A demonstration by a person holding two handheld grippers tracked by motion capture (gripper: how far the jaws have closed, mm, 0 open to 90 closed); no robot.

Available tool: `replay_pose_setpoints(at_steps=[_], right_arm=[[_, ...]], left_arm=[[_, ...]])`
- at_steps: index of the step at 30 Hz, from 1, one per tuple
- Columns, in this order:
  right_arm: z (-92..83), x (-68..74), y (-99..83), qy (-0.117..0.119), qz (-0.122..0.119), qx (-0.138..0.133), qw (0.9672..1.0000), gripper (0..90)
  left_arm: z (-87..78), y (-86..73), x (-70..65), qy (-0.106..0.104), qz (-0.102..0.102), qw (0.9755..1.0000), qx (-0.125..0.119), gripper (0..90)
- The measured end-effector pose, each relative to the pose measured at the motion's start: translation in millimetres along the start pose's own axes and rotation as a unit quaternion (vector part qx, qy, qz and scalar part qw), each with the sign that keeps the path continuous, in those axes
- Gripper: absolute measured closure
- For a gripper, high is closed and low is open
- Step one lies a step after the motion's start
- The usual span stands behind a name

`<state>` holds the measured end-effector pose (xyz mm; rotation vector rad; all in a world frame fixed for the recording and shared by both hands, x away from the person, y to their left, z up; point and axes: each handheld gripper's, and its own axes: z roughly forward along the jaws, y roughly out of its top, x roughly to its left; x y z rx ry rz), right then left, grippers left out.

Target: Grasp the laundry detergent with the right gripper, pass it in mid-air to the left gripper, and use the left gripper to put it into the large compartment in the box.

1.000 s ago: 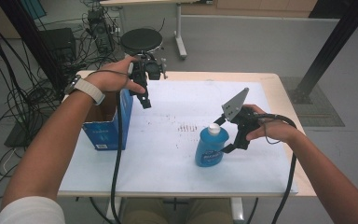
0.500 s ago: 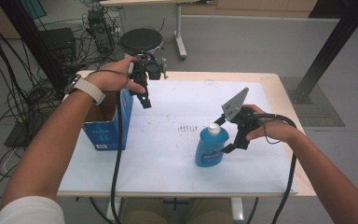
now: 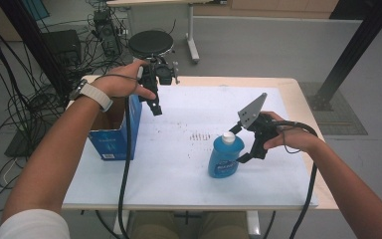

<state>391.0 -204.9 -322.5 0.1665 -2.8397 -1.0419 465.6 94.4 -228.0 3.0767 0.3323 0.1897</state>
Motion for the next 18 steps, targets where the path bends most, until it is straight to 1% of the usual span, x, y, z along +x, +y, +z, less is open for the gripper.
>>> replay_pose_setpoints(at_steps=[3,18], right_arm=[[0.2,0.0,-0.1,0.0,0.0,0.001,1.0,4.9],[0.3,0.6,1.0,0.0,-0.003,-0.001,1.0,4.7]], left_arm=[[-0.5,0.3,-0.2,0.001,0.002,1.0,0.0,9.2],[-1.8,-0.9,-1.1,0.002,-0.002,1.0,0.0,9.3]])
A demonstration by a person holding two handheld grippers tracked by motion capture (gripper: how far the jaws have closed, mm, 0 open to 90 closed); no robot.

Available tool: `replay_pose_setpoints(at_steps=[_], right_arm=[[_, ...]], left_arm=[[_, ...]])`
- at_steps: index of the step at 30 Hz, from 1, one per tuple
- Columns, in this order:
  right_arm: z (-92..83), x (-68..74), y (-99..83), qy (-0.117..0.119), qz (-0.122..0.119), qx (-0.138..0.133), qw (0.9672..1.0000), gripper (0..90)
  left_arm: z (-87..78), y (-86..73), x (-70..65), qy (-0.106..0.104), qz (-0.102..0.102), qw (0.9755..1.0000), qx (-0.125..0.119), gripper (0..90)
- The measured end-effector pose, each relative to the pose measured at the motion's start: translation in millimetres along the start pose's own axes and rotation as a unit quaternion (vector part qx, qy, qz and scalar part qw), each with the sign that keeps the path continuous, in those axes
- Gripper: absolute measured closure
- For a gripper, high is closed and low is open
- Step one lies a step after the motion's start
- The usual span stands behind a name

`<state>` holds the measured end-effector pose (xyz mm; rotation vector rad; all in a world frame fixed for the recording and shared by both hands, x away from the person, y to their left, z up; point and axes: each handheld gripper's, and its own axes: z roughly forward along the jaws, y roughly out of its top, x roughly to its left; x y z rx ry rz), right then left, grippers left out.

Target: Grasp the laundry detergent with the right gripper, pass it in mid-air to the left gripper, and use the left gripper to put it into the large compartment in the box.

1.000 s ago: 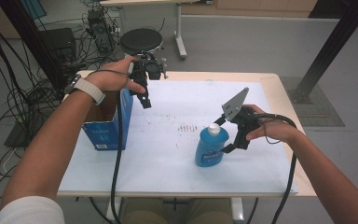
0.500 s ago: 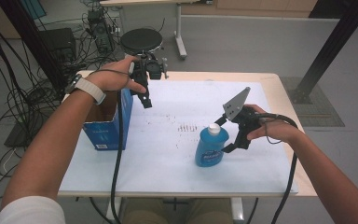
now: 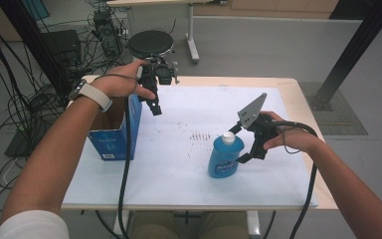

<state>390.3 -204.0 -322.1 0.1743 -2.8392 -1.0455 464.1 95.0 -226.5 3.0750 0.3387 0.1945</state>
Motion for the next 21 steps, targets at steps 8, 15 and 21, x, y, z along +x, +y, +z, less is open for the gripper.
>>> replay_pose_setpoints(at_steps=[8,15,21], right_arm=[[-0.1,0.4,0.2,-0.003,0.001,0.0,1.0,4.8],[0.0,0.5,0.4,-0.002,0.0,0.0,1.0,4.7],[-0.3,0.4,0.1,-0.002,0.003,-0.001,1.0,4.7]], left_arm=[[-0.3,-0.1,-0.2,0.001,0.003,1.0,-0.001,9.3],[-0.8,-0.8,-0.3,0.001,0.001,1.0,-0.001,9.3],[-1.0,-0.6,-0.4,0.002,0.001,1.0,0.001,9.3]])
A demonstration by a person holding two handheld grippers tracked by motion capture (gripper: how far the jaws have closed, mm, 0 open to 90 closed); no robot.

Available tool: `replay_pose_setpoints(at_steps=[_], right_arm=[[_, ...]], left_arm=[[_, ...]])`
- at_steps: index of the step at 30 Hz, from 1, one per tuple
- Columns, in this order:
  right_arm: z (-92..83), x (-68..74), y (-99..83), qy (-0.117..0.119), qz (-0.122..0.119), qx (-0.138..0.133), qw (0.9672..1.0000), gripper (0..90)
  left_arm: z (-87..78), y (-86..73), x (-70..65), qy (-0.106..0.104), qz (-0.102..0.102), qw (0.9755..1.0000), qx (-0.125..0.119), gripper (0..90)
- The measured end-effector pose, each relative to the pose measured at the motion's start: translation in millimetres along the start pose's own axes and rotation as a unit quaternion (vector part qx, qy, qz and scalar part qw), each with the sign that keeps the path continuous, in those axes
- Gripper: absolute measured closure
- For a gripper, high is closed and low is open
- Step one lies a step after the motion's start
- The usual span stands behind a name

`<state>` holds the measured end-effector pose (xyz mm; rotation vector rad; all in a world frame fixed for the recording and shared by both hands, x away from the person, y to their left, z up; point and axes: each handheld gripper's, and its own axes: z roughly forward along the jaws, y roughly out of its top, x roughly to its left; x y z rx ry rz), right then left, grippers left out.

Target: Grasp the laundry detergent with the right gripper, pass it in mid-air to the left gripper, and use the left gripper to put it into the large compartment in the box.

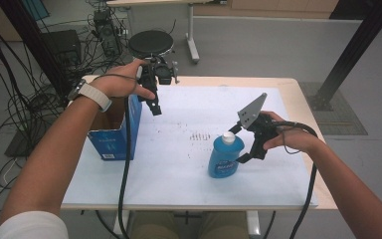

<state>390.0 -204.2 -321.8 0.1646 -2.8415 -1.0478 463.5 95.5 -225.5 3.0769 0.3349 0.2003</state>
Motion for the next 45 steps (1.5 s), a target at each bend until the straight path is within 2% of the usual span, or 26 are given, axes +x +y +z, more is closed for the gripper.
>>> replay_pose_setpoints(at_steps=[45], right_arm=[[-1.2,-0.2,0.4,-0.006,0.001,-0.004,1.0,4.9]], left_arm=[[0.4,-0.1,0.2,0.002,-0.003,1.0,0.0,9.4]])
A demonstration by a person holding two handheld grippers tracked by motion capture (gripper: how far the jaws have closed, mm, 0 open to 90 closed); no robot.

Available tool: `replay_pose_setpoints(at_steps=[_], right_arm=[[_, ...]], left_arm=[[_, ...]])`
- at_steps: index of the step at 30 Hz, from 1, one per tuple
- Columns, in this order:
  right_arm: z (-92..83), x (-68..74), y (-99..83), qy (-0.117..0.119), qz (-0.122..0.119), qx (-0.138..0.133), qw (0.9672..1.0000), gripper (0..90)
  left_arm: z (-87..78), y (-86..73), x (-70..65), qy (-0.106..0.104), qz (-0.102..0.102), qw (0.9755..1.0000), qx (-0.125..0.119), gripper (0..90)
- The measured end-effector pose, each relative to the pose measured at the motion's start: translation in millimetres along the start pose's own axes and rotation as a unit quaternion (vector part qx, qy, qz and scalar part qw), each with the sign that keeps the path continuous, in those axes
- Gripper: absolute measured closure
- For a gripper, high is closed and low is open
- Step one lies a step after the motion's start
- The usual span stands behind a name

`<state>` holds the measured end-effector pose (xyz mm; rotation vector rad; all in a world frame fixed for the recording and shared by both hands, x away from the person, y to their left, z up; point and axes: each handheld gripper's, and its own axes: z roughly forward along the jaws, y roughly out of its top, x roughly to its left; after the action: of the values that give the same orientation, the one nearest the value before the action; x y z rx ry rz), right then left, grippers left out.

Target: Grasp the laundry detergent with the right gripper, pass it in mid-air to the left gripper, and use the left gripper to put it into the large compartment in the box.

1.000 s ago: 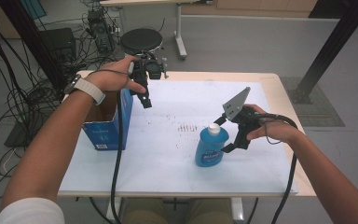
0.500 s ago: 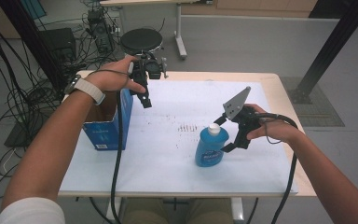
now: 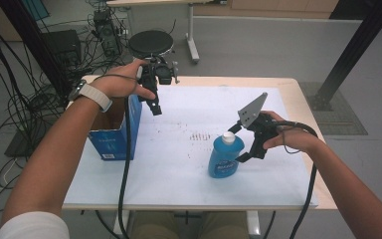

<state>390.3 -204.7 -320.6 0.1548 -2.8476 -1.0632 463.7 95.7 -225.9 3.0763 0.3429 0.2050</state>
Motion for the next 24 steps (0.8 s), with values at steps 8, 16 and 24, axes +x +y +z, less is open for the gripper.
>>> replay_pose_setpoints(at_steps=[8,16,24], right_arm=[[0.8,-0.5,-0.2,0.001,0.001,0.0,1.0,4.9],[2.2,-0.4,-0.2,0.0,0.001,0.001,1.0,4.1],[3.3,-1.2,0.0,-0.002,0.0,-0.003,1.0,3.8]], left_arm=[[0.2,0.2,0.1,-0.001,-0.001,1.0,0.0,9.3],[0.6,-0.6,0.6,0.0,-0.002,1.0,-0.002,9.4],[0.9,-1.3,0.9,0.0,-0.002,1.0,-0.004,9.5]])
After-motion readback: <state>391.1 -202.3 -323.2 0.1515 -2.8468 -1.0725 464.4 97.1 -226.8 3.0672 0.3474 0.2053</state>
